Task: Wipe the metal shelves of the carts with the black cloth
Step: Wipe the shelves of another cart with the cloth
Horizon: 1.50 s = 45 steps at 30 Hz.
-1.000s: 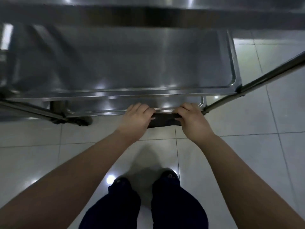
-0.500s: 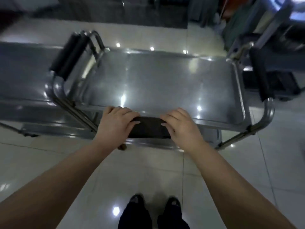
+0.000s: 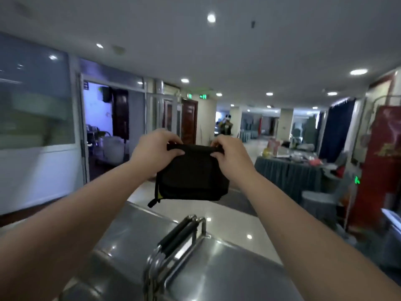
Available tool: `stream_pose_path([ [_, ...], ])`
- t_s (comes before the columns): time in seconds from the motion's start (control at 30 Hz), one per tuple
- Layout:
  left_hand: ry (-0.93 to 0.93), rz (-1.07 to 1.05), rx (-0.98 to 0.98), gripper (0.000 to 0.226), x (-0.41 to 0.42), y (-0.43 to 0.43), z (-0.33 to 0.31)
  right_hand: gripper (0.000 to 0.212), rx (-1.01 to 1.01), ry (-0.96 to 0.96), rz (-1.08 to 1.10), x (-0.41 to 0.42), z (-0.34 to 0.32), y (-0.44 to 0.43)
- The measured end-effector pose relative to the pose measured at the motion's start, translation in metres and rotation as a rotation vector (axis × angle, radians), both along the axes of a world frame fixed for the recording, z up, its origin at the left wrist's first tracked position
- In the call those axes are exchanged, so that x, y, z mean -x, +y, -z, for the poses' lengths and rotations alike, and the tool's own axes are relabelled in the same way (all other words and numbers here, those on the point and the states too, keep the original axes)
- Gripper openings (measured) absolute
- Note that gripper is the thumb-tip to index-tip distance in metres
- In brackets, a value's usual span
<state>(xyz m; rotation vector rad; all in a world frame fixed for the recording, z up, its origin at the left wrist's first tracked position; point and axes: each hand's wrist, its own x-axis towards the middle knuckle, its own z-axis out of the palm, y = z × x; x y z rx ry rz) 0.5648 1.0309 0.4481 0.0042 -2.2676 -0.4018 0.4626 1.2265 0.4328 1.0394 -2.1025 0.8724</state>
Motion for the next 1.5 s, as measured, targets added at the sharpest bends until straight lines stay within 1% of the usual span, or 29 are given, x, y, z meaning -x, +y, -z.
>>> stream_pose_path([
  [0.07,0.067,-0.072,0.026,0.022,-0.013,-0.026,-0.029,0.02,-0.01,0.023,-0.05,-0.002,-0.037,-0.034],
  [0.17,0.112,-0.222,0.075,0.025,-0.031,-0.074,-0.059,0.015,-0.021,0.051,-0.129,-0.004,-0.082,-0.091],
  [0.27,0.146,-0.365,0.173,0.025,-0.052,-0.129,-0.077,0.014,-0.009,0.084,-0.22,-0.01,-0.107,-0.155],
  [0.4,0.11,-0.512,0.286,0.023,-0.079,-0.212,-0.087,0.012,-0.009,0.118,-0.287,-0.023,-0.108,-0.249],
  [0.53,0.063,-0.619,0.377,0.026,-0.102,-0.306,-0.089,0.011,-0.002,0.092,-0.341,-0.04,-0.104,-0.352],
  [0.67,0.017,-0.673,0.421,0.026,-0.11,-0.402,-0.086,0.012,-0.035,0.064,-0.331,-0.045,-0.102,-0.457],
  [0.77,-0.025,-0.693,0.463,0.025,-0.1,-0.471,-0.084,0.012,-0.082,0.064,-0.3,-0.038,-0.101,-0.527],
  [0.93,-0.006,-0.673,0.492,0.027,-0.041,-0.573,-0.077,0.011,-0.099,0.09,-0.247,0.009,-0.101,-0.613],
  [1.1,0.004,-0.631,0.515,0.028,0.046,-0.645,-0.077,0.012,-0.111,0.157,-0.128,0.082,-0.103,-0.68],
  [1.2,0.054,-0.627,0.516,0.025,0.102,-0.687,-0.081,0.013,-0.094,0.213,-0.105,0.133,-0.11,-0.719],
  [1.3,0.099,-0.586,0.464,0.021,0.159,-0.731,-0.083,0.015,-0.079,0.178,-0.123,0.187,-0.11,-0.759],
  [1.37,0.088,-0.565,0.408,0.02,0.196,-0.761,-0.077,0.014,-0.081,0.138,-0.145,0.222,-0.103,-0.787],
  [1.5,0.054,-0.511,0.294,0.02,0.26,-0.819,-0.034,0.011,-0.078,0.023,-0.169,0.281,-0.065,-0.843],
])
